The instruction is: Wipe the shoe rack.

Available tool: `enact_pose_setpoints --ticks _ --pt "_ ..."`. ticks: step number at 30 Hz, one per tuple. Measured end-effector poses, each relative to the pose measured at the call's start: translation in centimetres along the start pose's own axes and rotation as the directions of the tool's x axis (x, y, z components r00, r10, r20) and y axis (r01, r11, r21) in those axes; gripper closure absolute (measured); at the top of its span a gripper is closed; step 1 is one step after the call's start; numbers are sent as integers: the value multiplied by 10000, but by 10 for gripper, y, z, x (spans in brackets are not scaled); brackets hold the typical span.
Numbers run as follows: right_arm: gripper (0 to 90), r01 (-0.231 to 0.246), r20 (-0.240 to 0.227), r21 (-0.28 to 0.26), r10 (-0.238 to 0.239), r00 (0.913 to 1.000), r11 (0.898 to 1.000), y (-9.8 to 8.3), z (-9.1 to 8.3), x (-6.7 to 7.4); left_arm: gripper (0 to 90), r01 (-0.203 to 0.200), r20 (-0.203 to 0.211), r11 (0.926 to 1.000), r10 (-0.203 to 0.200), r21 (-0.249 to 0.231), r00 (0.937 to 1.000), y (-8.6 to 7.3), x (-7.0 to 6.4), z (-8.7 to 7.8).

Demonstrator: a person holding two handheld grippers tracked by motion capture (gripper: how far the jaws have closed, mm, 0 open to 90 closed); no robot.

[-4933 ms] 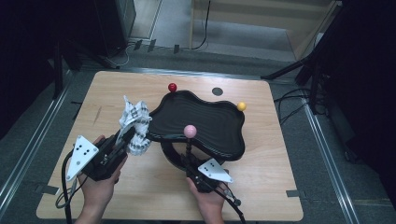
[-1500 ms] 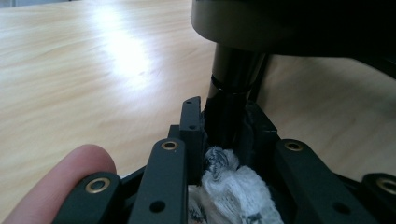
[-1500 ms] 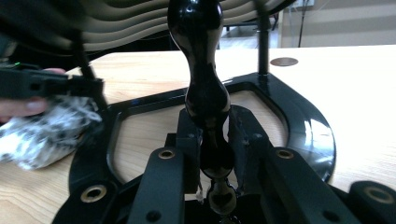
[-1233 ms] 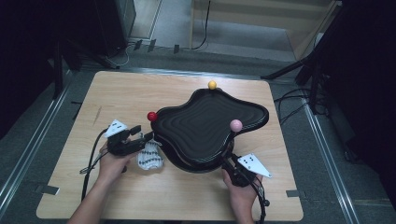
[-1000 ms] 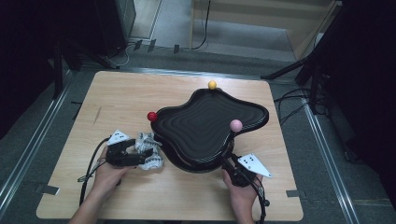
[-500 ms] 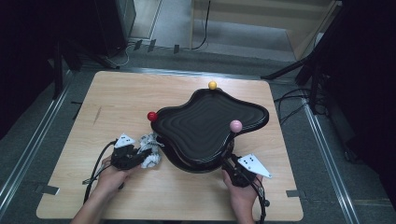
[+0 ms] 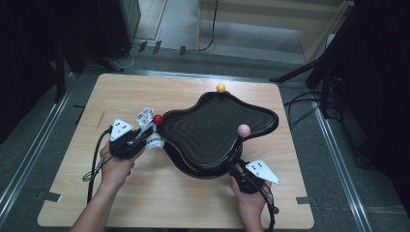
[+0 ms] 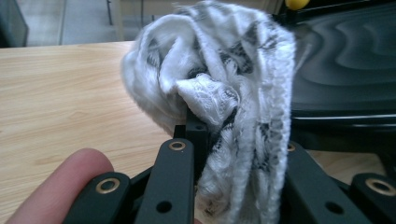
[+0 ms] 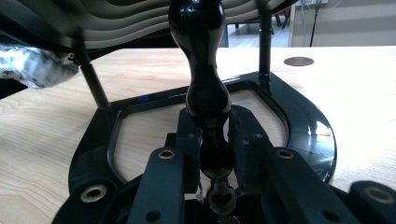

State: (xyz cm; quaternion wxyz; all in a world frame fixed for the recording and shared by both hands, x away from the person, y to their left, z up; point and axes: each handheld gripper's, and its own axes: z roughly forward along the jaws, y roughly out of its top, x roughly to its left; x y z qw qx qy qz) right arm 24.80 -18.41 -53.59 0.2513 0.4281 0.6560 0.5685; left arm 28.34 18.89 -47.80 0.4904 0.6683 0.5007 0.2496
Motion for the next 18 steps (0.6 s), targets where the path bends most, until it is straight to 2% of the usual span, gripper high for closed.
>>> enact_pose_setpoints --ticks 1,3,5,8,10,11,15,18 --pt "753 -10 -23 27 10 10000 10000 0 0 0 784 111 91 9999 -111 -22 9999 -1 -1 -1" --pt "753 86 -96 43 -86 9999 10000 1 1 1 784 87 351 10000 -86 -48 9993 -4 -5 -4" --pt "754 151 -154 53 -150 9998 9999 1 2 1 784 -197 502 9997 204 -149 9985 -4 -12 -9" --pt "754 182 -219 84 -180 9996 9998 1 3 2 783 -397 828 9985 428 -388 9957 -1 -23 -17" --pt "753 188 -219 99 -186 9996 9998 1 3 2 783 -652 1067 9967 701 -487 9918 2 -31 -22" --pt "754 191 -226 110 -188 9996 9998 1 3 2 783 -769 1261 9952 839 -598 9885 3 -36 -25" --pt "754 204 -243 92 -202 9995 9997 1 4 2 782 -1494 2026 9839 1668 -985 9649 9 -58 -40" --pt "754 175 -252 117 -172 9995 9998 1 4 2 782 -1713 2404 9790 1935 -1105 9512 18 -71 -52"
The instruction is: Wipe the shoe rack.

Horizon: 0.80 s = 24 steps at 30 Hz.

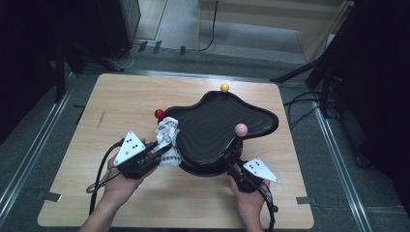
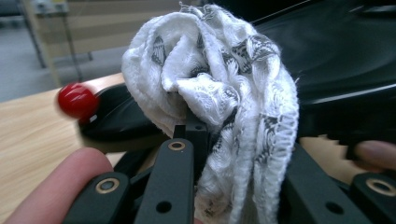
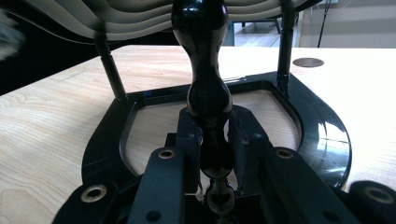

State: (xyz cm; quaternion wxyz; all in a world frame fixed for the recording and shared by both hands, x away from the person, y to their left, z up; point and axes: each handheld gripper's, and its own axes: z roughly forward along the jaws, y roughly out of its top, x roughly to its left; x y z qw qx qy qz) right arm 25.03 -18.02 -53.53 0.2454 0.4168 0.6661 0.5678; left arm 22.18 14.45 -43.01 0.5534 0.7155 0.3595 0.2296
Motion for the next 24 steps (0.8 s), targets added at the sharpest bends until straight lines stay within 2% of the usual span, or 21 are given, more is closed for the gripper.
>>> enact_pose_setpoints --ticks 4,7,10,13,15,17,20,22,24 --pt "753 10 -6 4 -10 10000 10000 0 0 0 781 -203 618 9993 221 -299 9978 12 -14 -12" --pt "754 13 -17 3 -13 10000 10000 0 0 0 777 -172 992 9987 220 -488 9948 18 -16 -16" --pt "754 20 -23 10 -20 10000 10000 0 0 0 775 -15 666 9996 33 -280 9978 14 -5 -9" --pt "754 25 -36 11 -25 10000 10000 0 0 0 775 255 138 9997 -254 -53 9996 5 13 4" --pt "754 18 -54 8 -18 10000 10000 0 0 0 775 351 -375 9994 -349 45 9987 1 25 12" --pt "754 56 -55 -22 -56 10000 10000 0 0 -1 772 492 -914 9987 -478 130 9947 -2 38 19" --pt "753 26 -94 -7 -26 10000 10000 0 0 -1 770 938 -1633 9952 -882 269 9826 -9 60 27" --pt "754 17 -124 -17 -18 9999 10000 0 0 0 770 1223 -1767 9919 -1146 334 9776 -13 69 30" --pt "753 42 -167 -23 -42 9999 10000 -1 1 0 771 1254 -1716 9914 -1174 367 9782 -12 69 29"
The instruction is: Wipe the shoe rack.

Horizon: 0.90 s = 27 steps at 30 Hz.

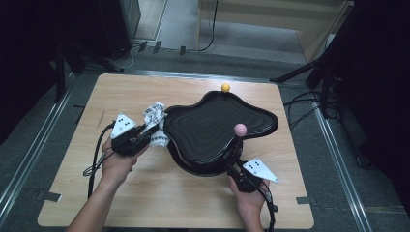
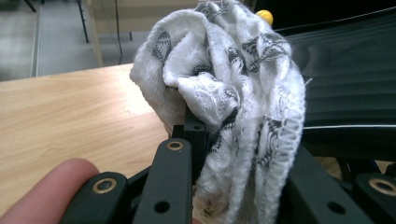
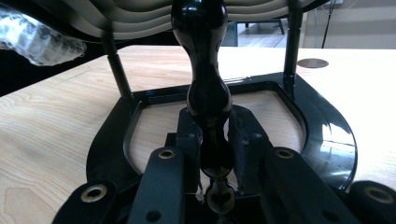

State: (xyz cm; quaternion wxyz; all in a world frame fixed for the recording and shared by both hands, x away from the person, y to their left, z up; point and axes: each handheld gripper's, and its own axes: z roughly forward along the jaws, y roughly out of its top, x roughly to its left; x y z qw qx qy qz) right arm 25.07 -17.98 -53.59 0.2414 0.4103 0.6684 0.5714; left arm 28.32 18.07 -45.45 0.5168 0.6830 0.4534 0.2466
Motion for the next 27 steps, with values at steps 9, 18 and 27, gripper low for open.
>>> enact_pose_setpoints --ticks 9,18,27 --pt "754 22 14 14 -22 10000 10000 0 0 0 767 -374 1122 9987 409 -334 9928 8 -53 -27" --pt "754 1 26 -3 -1 10000 10000 0 1 0 763 -681 1935 9945 825 -802 9776 23 -96 -62" --pt "754 29 34 21 -29 10000 10000 0 1 0 756 -696 2059 9935 869 -899 9747 22 -95 -60"
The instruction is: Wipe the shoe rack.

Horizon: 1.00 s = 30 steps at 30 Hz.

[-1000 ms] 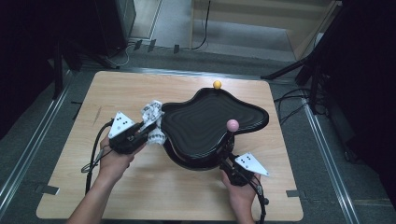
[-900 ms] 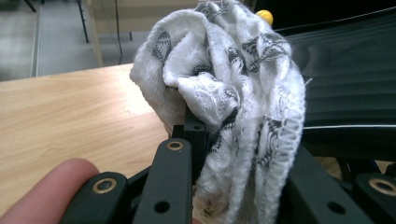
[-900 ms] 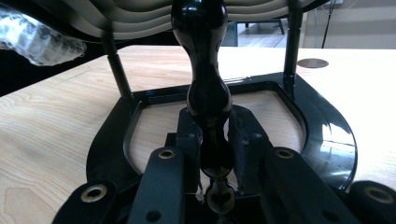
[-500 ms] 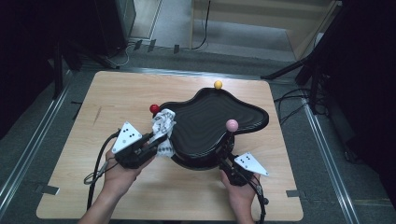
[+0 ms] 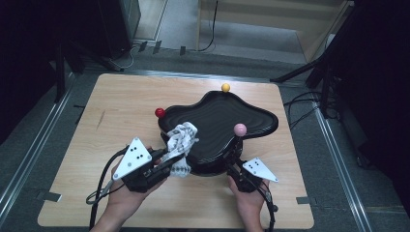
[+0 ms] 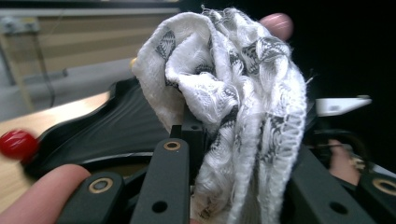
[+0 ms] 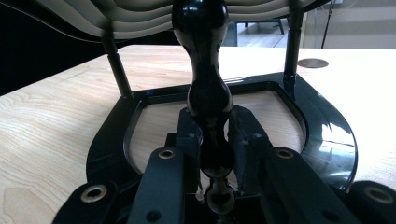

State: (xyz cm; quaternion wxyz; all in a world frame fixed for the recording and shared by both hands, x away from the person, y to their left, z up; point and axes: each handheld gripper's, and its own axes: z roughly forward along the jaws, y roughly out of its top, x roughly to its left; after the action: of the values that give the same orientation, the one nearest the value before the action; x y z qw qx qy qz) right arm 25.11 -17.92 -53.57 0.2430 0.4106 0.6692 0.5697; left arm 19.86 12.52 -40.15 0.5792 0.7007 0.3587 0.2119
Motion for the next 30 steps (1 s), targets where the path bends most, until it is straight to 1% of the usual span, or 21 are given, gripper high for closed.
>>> enact_pose_setpoints --ticks 2,3,4,5,7,9,10,11,13,15,16,17,19,21,22,23,25,27,28,29,30 --pt "754 -3 -7 -13 3 10000 10000 0 0 0 755 -89 -512 9998 96 153 9986 -5 10 6" --pt "754 -3 -9 -12 3 10000 10000 0 0 0 756 149 -601 9997 -136 212 9981 -8 16 9" --pt "754 -8 -13 -11 8 10000 10000 0 0 0 755 130 -848 9995 -106 273 9963 -12 22 12" --pt "754 2 -21 -7 -2 10000 10000 0 0 0 755 24 -1205 9991 27 421 9927 -16 27 15" --pt "754 -7 -21 -7 7 10000 10000 0 0 0 754 210 -1602 9983 -122 537 9870 -25 40 20" --pt "754 4 -34 -7 -4 10000 10000 0 0 0 754 259 -2344 9969 -79 738 9721 -37 54 25" --pt "754 -3 -32 -9 3 10000 10000 0 0 0 753 634 -2476 9954 -437 720 9679 -43 63 27" --pt "754 -2 -33 -9 2 10000 10000 0 0 0 753 868 -2677 9937 -647 713 9613 -48 71 29" --pt "754 -6 -38 -15 6 10000 10000 0 0 0 751 1172 -3106 9896 -861 830 9466 -56 87 33" --pt "754 -9 -50 -22 9 10000 10000 0 0 0 750 1804 -3204 9794 -1427 909 9365 -63 105 40" --pt "753 -17 -58 -15 17 10000 10000 0 0 0 748 2034 -3350 9738 -1590 1016 9287 -68 113 44" --pt "754 -14 -64 -12 13 10000 10000 0 1 0 748 2333 -3542 9659 -1804 1126 9176 -72 120 49" --pt "754 -12 -67 -29 12 10000 10000 0 1 0 748 2842 -3669 9476 -2150 1457 9050 -83 134 61" --pt "753 -14 -74 -27 14 10000 10000 0 1 0 746 3300 -3717 9267 -2466 1799 8950 -93 141 74" --pt "754 -7 -77 -27 6 10000 10000 0 1 0 746 3432 -3512 9193 -2620 1927 8989 -97 141 79" --pt "753 -8 -80 -27 7 10000 10000 0 1 0 743 3328 -3376 9199 -2520 2075 9069 -100 138 82" --pt "754 -9 -97 -26 9 10000 10000 0 1 0 739 2910 -3275 9317 -2112 2174 9209 -103 128 87" --pt "753 -20 -126 -45 20 9999 10000 0 1 0 740 2507 -2708 9405 -1858 2293 9445 -106 121 90" --pt "754 14 -153 -51 -15 9999 10000 -1 2 0 738 2302 -2532 9428 -1678 2411 9527 -107 118 92" --pt "754 34 -172 -61 -35 9998 10000 -1 2 0 733 2117 -2505 9448 -1480 2503 9567 -108 115 94" --pt "754 37 -170 -67 -38 9998 10000 -1 2 0 726 2113 -2520 9449 -1472 2502 9565 -108 115 95"
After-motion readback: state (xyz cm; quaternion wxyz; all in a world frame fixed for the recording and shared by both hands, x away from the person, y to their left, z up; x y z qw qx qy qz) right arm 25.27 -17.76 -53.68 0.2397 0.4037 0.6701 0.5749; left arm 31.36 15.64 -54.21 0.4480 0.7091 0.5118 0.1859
